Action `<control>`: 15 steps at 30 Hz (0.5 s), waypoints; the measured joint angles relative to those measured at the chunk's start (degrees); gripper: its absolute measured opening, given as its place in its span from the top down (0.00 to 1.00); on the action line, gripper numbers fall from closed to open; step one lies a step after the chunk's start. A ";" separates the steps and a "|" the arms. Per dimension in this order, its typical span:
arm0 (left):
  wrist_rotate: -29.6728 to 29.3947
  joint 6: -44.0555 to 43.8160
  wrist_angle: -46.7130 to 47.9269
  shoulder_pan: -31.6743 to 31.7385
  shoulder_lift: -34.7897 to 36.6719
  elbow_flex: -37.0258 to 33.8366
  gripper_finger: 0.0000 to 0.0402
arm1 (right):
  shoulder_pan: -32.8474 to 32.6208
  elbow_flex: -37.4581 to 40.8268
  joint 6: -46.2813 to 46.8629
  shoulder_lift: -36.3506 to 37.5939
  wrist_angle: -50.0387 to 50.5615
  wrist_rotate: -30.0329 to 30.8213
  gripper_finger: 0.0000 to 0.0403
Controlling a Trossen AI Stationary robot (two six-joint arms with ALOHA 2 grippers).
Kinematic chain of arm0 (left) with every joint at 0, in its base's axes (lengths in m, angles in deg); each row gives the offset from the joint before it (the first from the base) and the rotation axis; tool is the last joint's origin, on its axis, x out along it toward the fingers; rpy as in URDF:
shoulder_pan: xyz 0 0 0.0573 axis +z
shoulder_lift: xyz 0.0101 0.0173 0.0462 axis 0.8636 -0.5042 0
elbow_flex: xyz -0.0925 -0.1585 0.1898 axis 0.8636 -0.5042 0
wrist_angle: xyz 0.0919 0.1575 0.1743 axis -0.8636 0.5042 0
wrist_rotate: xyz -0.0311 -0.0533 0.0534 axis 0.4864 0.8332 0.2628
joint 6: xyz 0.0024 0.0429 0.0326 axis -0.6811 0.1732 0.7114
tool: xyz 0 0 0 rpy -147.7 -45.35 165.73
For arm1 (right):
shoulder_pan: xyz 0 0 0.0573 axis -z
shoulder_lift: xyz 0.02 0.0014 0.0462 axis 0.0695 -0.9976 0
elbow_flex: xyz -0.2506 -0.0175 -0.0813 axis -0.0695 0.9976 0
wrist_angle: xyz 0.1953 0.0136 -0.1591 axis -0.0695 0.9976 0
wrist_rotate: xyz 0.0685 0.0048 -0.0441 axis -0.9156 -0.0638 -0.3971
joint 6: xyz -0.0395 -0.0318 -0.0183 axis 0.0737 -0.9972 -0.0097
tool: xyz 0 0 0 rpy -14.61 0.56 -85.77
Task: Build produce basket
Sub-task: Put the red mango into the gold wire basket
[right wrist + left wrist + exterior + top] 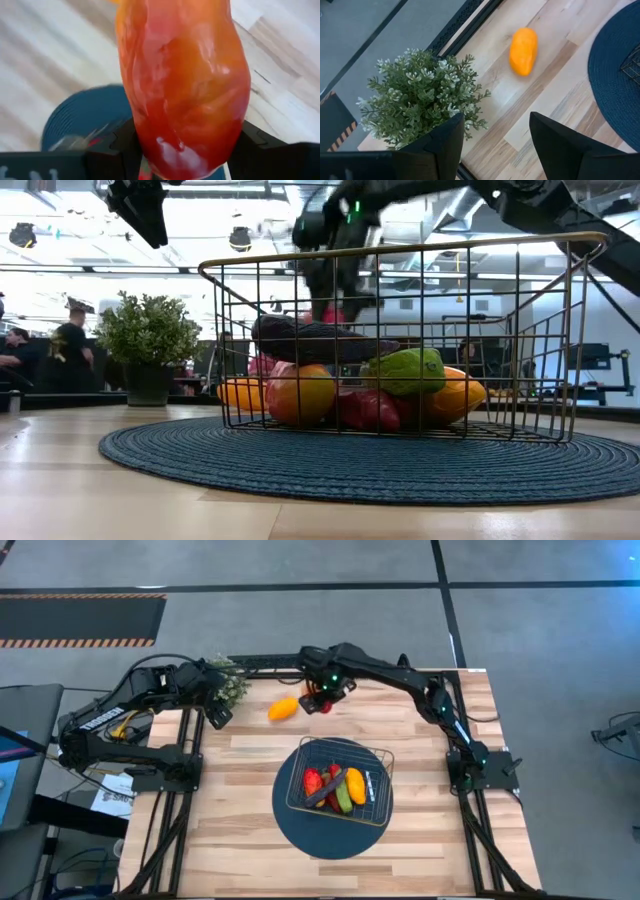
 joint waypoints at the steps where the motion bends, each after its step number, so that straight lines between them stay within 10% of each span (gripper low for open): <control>1: -0.01 0.00 0.00 0.00 0.00 0.00 0.47 | -0.59 -0.91 -0.79 0.65 1.90 -0.03 0.47; 15: 0.17 2.03 0.03 0.02 -0.02 0.00 0.47 | -16.19 3.68 14.51 19.88 12.10 -0.23 0.48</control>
